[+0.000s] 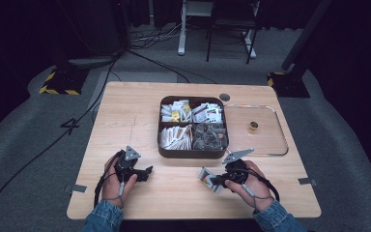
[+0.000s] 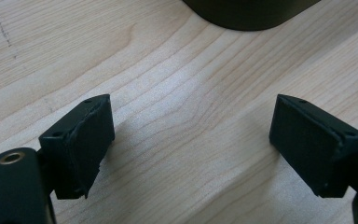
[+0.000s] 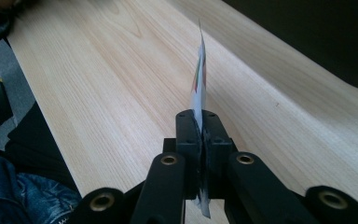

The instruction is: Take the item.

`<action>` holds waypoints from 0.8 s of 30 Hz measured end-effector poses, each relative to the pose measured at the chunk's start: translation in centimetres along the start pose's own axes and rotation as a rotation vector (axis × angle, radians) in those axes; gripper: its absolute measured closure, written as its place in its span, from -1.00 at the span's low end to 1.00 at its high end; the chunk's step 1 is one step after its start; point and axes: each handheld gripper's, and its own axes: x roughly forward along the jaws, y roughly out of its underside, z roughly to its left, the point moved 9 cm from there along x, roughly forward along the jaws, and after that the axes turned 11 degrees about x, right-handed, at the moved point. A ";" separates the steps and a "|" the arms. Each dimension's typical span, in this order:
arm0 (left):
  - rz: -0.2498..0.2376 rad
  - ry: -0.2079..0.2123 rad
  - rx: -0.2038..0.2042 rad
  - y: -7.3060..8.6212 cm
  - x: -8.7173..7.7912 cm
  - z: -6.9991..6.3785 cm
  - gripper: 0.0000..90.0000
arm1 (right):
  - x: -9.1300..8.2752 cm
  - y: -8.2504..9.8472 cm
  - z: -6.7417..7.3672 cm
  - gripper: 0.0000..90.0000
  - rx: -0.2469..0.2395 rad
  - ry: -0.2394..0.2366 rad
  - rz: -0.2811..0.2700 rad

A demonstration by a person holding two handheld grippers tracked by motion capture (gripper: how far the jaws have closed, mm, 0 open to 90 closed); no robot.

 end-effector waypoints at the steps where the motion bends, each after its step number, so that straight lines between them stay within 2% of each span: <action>1: 0.000 0.002 -0.007 0.0 0.0 -0.1 -0.68 | 0.1 0.1 0.0 0.94 -0.001 0.000 0.006; 6: 0.000 0.000 0.000 0.0 0.0 0.0 -0.68 | 0.4 0.3 0.0 0.90 -0.004 0.004 0.018; 14: 0.000 0.000 0.000 0.0 0.0 0.0 -0.68 | 0.4 -0.1 0.1 0.47 0.006 -0.009 -0.014; 17: 0.000 0.001 -0.005 0.0 0.0 0.0 -0.68 | 0.3 -0.2 -0.2 0.42 0.010 -0.003 -0.031; 21: 0.000 0.000 -0.001 0.0 0.0 0.0 -0.68 | 0.1 -0.5 -0.9 0.35 0.022 0.019 -0.055; 24: 0.001 0.002 -0.006 0.0 0.0 -0.1 -0.68 | 0.0 -0.8 -1.6 0.27 0.021 0.062 -0.090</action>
